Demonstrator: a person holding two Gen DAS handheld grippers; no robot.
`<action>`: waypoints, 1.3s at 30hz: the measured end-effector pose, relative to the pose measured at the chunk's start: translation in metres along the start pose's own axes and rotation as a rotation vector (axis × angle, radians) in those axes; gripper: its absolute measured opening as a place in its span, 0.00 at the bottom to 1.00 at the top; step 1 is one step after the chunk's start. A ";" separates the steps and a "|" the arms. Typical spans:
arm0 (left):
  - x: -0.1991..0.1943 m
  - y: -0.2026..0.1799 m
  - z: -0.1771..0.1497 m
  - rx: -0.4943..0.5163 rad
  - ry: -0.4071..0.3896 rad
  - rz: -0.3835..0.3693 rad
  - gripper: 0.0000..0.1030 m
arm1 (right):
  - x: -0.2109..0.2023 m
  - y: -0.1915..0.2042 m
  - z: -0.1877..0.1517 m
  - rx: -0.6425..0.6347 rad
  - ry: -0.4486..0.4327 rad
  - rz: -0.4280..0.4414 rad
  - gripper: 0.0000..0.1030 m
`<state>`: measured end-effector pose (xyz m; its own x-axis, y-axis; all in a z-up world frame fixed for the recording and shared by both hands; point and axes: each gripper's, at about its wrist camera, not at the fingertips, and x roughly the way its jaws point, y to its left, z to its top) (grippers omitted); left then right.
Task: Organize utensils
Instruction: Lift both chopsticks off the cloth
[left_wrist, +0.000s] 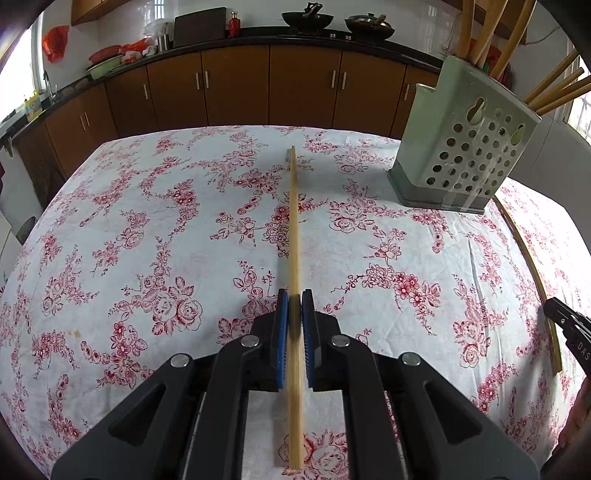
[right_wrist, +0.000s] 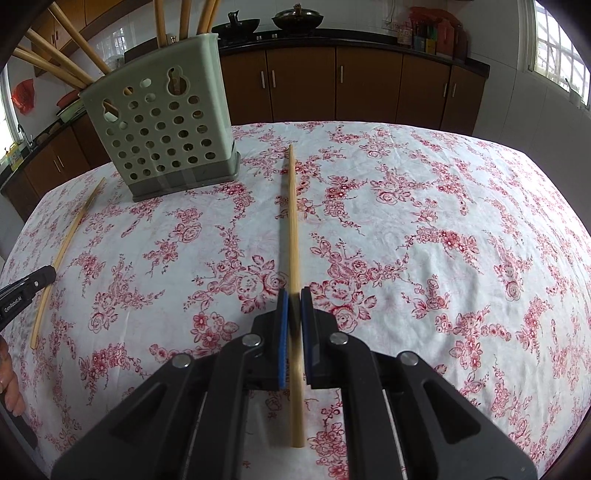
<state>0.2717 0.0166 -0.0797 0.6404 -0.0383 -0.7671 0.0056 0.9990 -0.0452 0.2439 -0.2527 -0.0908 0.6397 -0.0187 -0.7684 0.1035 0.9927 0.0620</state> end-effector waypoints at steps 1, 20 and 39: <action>0.000 0.000 0.000 0.000 0.000 0.000 0.09 | 0.000 0.000 0.000 0.000 0.000 0.000 0.08; 0.000 -0.001 0.000 0.004 0.000 0.009 0.09 | 0.000 0.000 0.000 0.002 0.000 0.003 0.08; -0.012 -0.004 -0.013 0.032 0.002 0.023 0.09 | -0.010 0.001 -0.010 0.001 0.002 0.003 0.08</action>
<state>0.2544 0.0129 -0.0788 0.6392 -0.0151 -0.7689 0.0156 0.9999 -0.0066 0.2300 -0.2508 -0.0898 0.6387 -0.0160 -0.7693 0.1025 0.9926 0.0645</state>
